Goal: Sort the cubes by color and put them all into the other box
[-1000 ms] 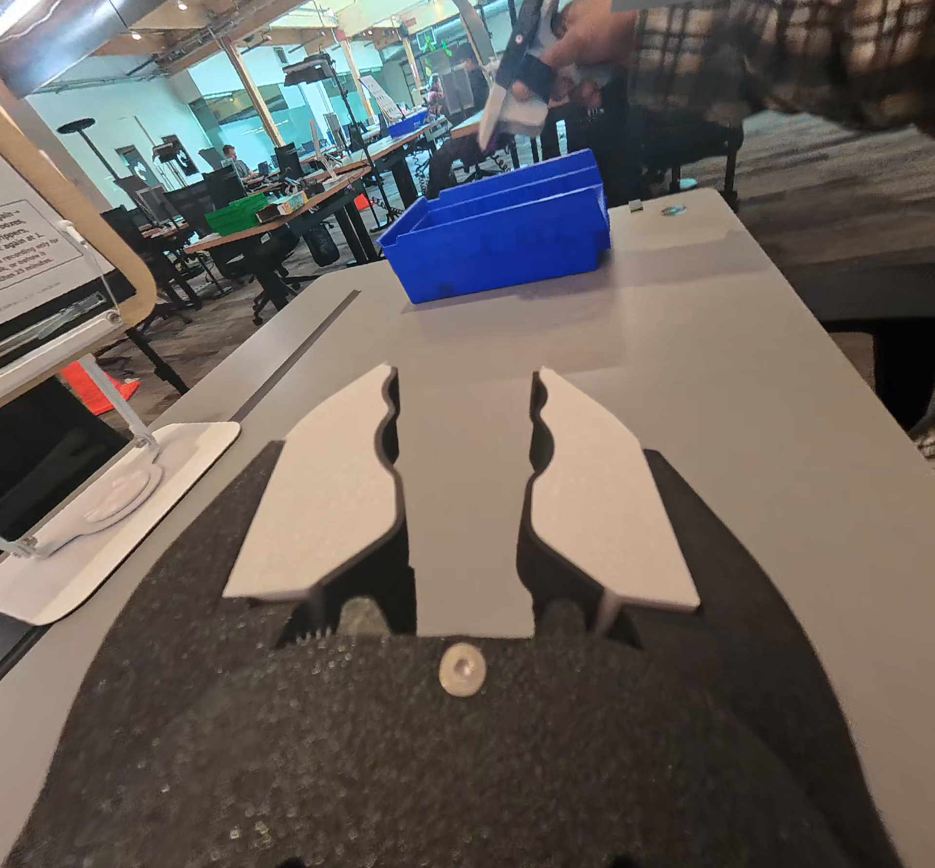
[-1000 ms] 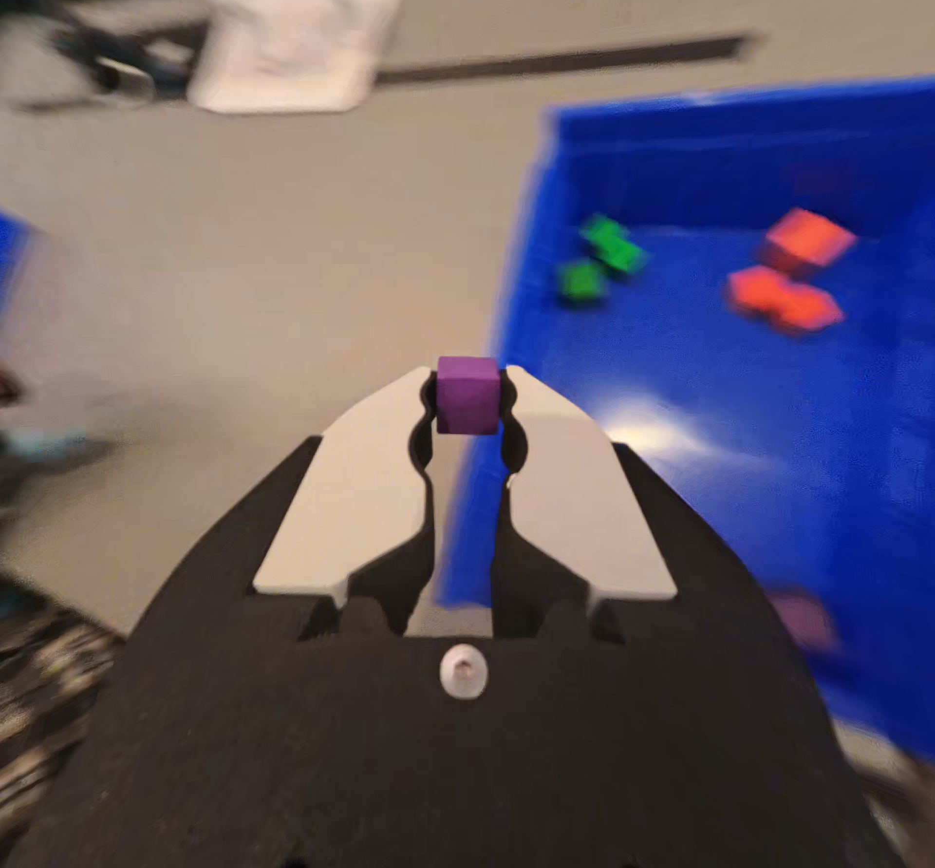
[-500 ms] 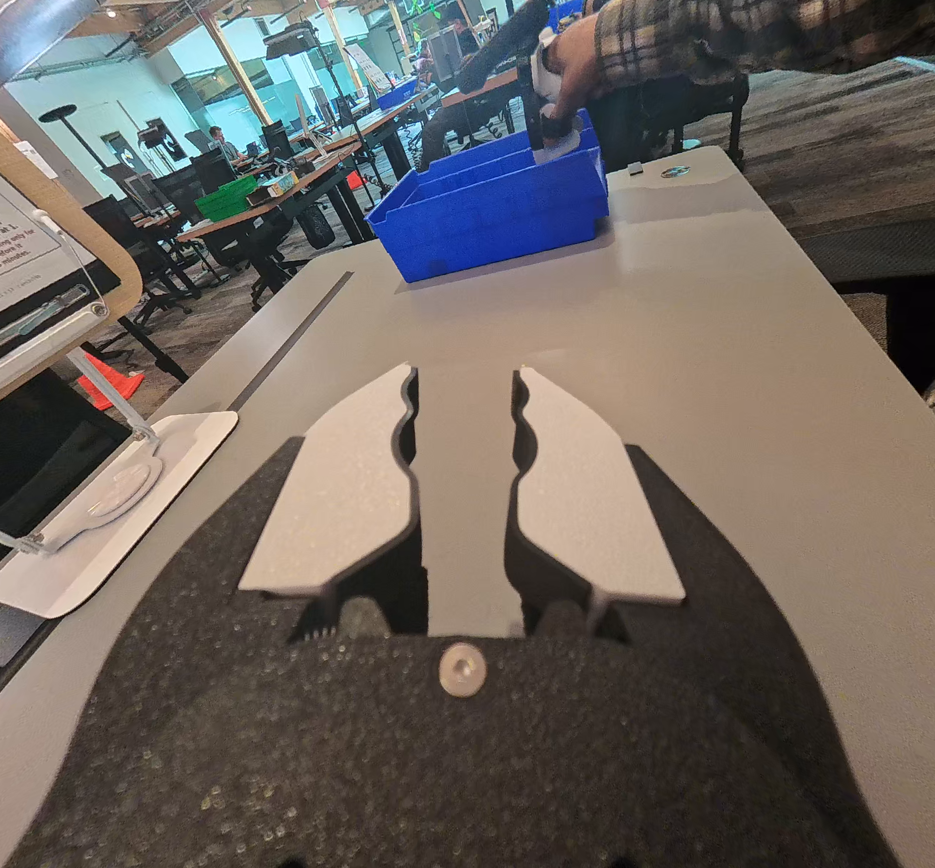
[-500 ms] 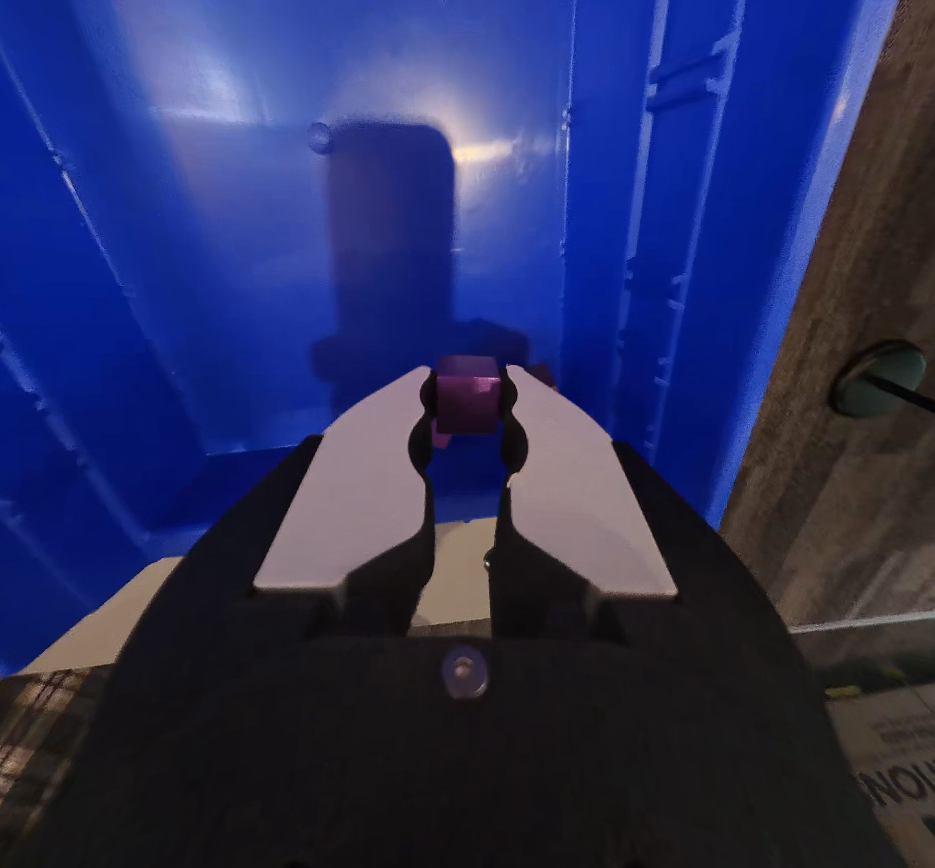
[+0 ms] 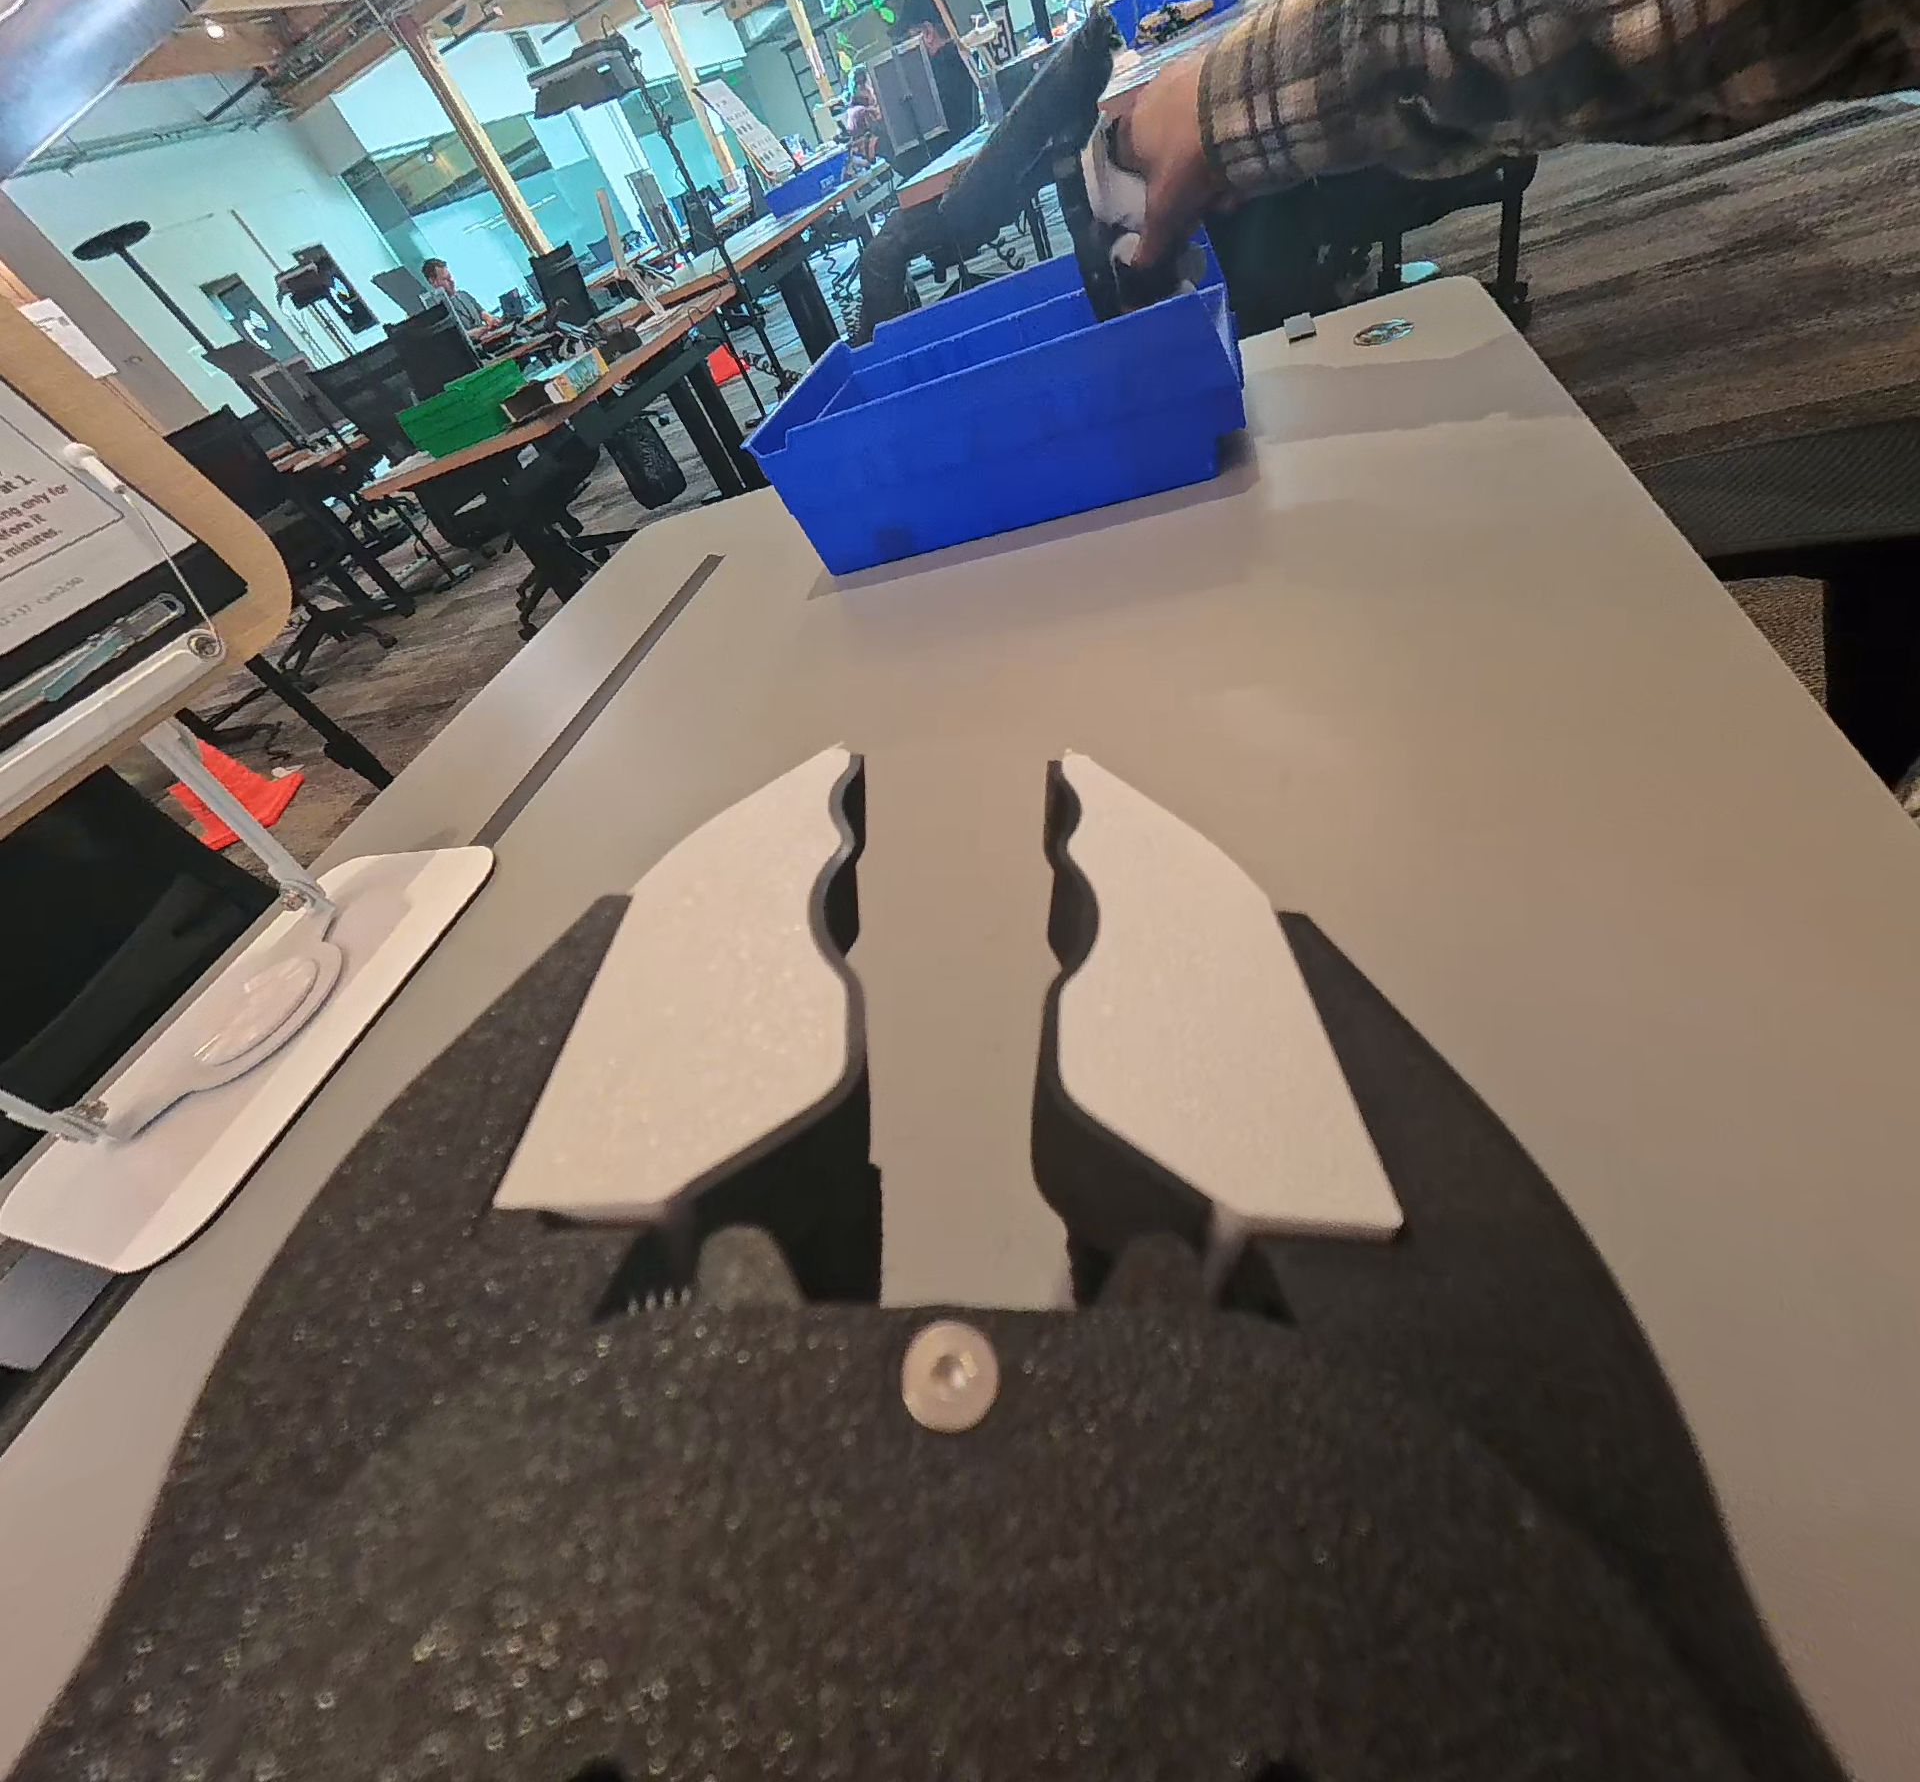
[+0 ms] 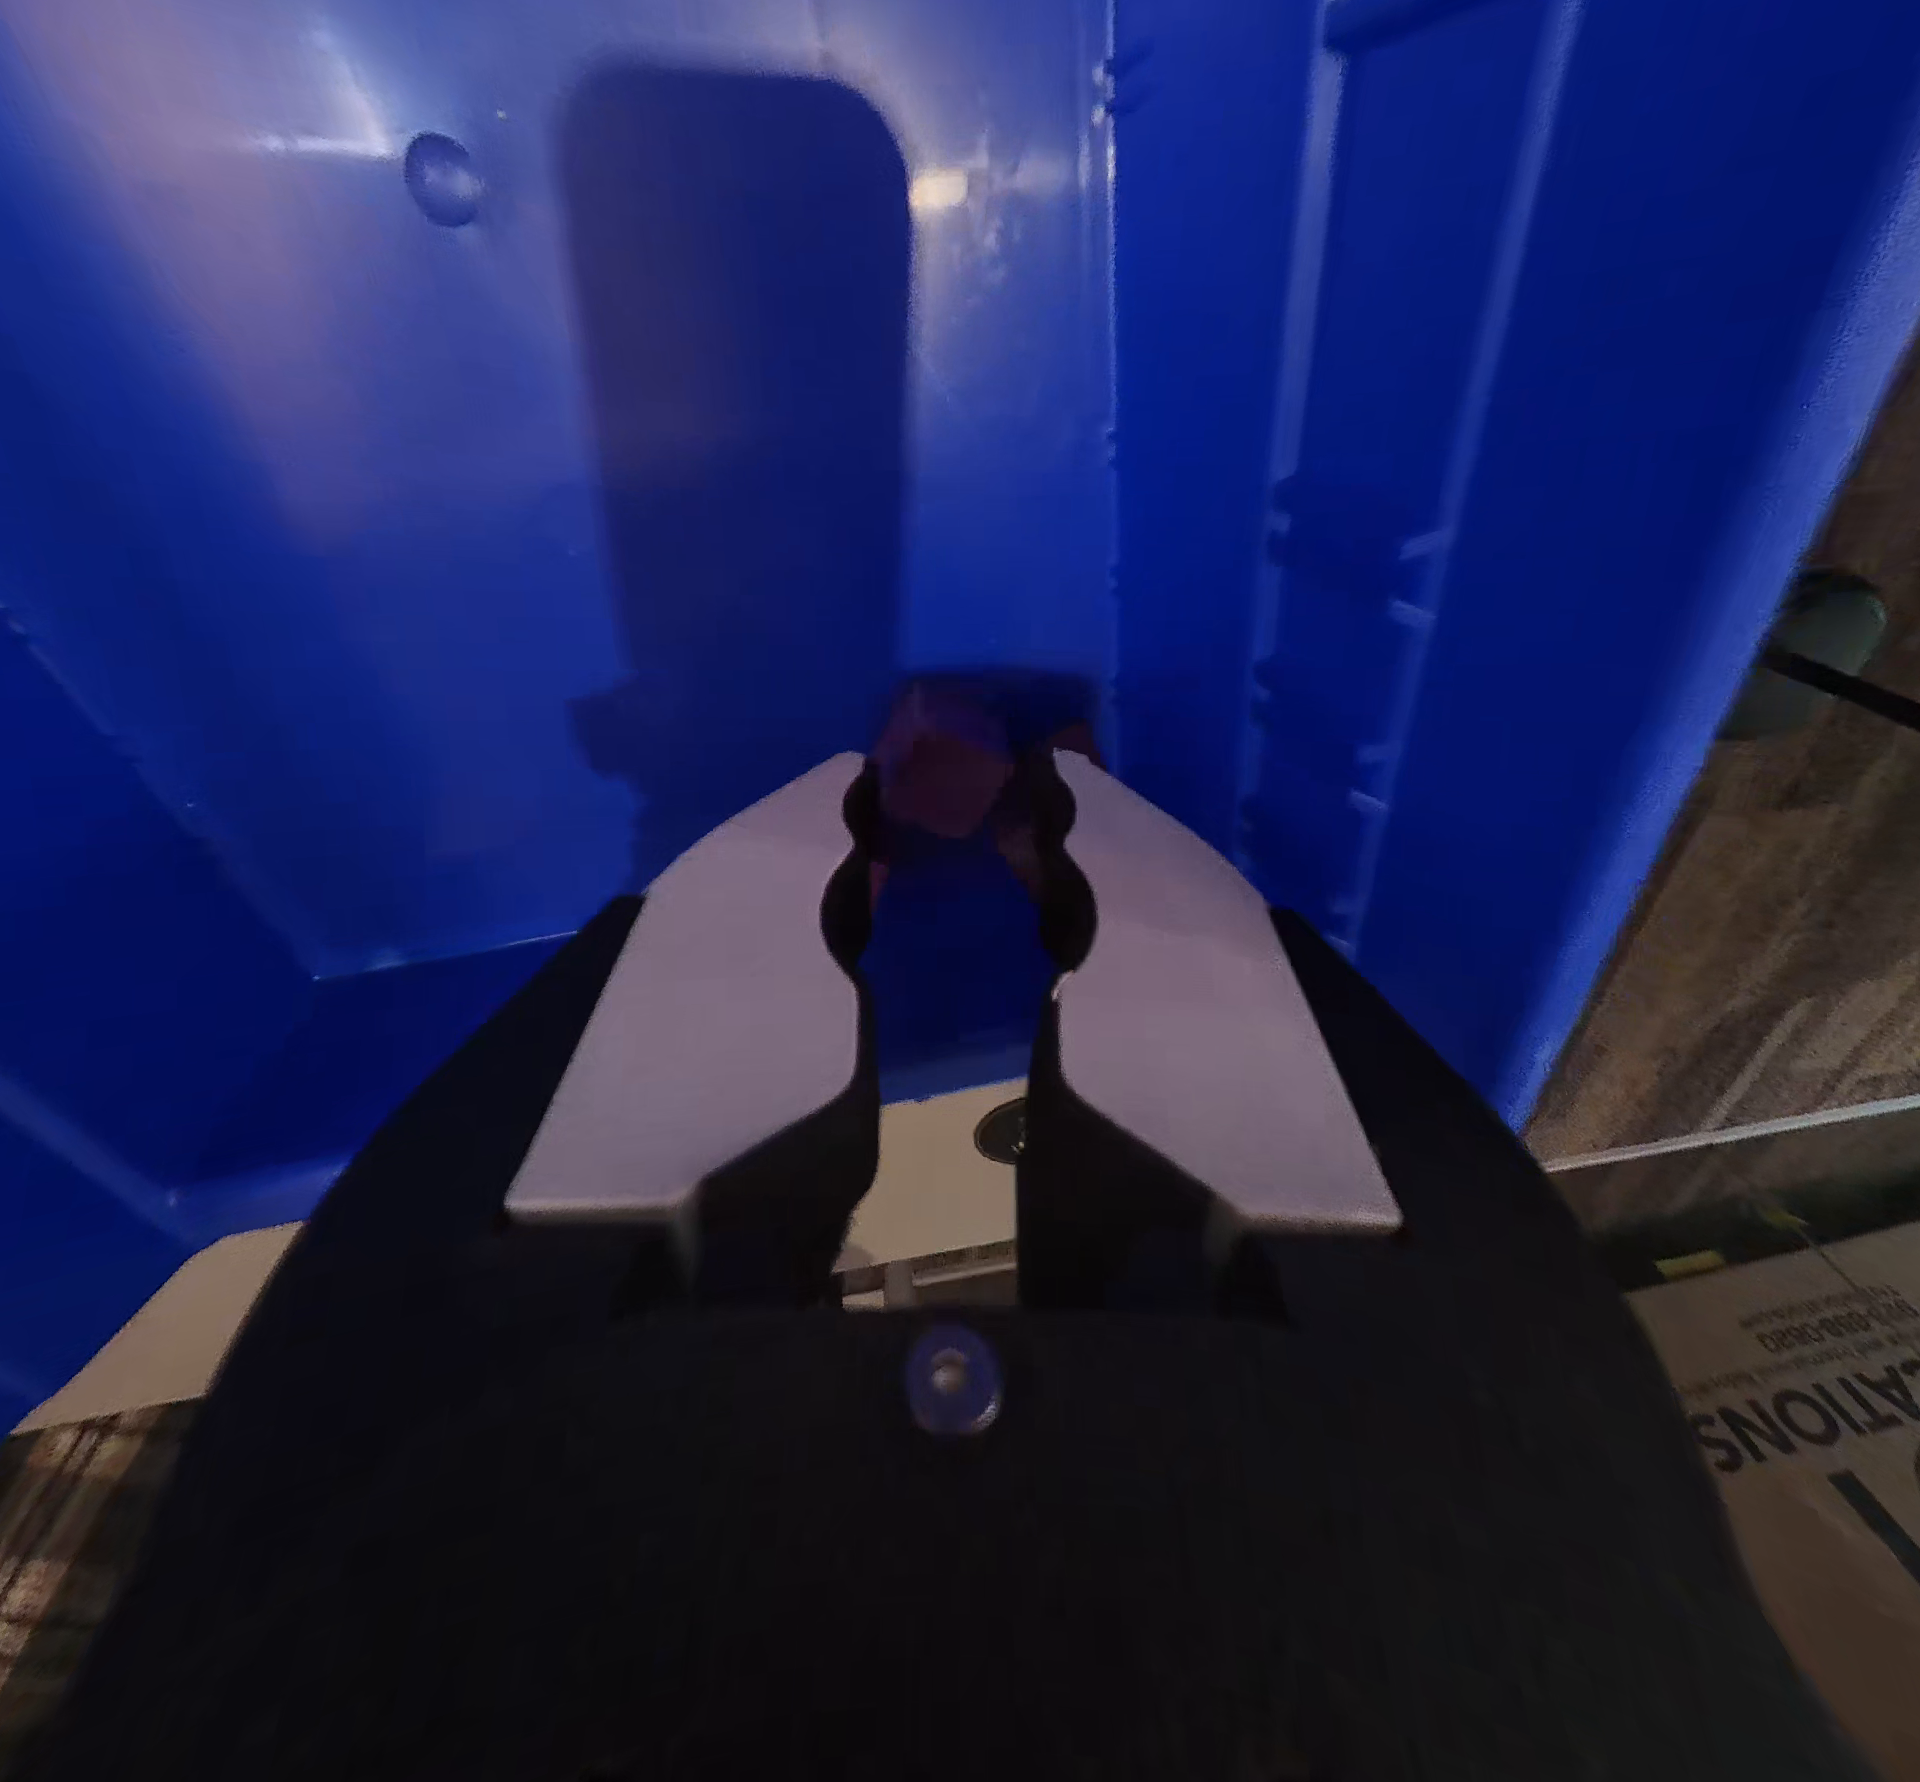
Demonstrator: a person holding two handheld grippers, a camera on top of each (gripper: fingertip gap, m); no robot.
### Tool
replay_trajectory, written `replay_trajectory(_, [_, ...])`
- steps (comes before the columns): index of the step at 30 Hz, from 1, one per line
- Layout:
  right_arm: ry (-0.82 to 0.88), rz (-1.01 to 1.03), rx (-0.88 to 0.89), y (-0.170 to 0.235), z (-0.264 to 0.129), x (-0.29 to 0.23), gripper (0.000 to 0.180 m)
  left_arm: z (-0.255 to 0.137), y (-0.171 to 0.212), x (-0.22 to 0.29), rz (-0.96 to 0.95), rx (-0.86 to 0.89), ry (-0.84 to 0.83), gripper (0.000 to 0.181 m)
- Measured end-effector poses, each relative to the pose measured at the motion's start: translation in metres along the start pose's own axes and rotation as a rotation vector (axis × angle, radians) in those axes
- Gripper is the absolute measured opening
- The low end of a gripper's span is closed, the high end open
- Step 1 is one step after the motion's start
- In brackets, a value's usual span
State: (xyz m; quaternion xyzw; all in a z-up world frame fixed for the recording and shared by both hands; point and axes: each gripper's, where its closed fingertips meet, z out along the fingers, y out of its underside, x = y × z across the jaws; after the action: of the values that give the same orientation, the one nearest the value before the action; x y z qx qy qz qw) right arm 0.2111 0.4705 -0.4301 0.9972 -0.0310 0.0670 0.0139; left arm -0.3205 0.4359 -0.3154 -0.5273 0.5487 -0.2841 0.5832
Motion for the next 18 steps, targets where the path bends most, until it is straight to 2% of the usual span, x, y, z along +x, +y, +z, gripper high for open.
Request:
replay_trajectory(7, [0.026,-0.027,0.056,-0.008,-0.036,-0.002,0.029,0.000,-0.002,0.001,0.004,0.004,0.003,0.032])
replay_trajectory(14, [0.038,-0.096,0.171,-0.021,-0.103,-0.023,0.030,0.000,-0.003,0.002,0.009,0.005,0.004,0.032])
replay_trajectory(18, [0.008,-0.167,0.265,-0.028,-0.142,-0.055,0.039,0.000,-0.003,0.002,0.011,0.004,0.005,0.032])
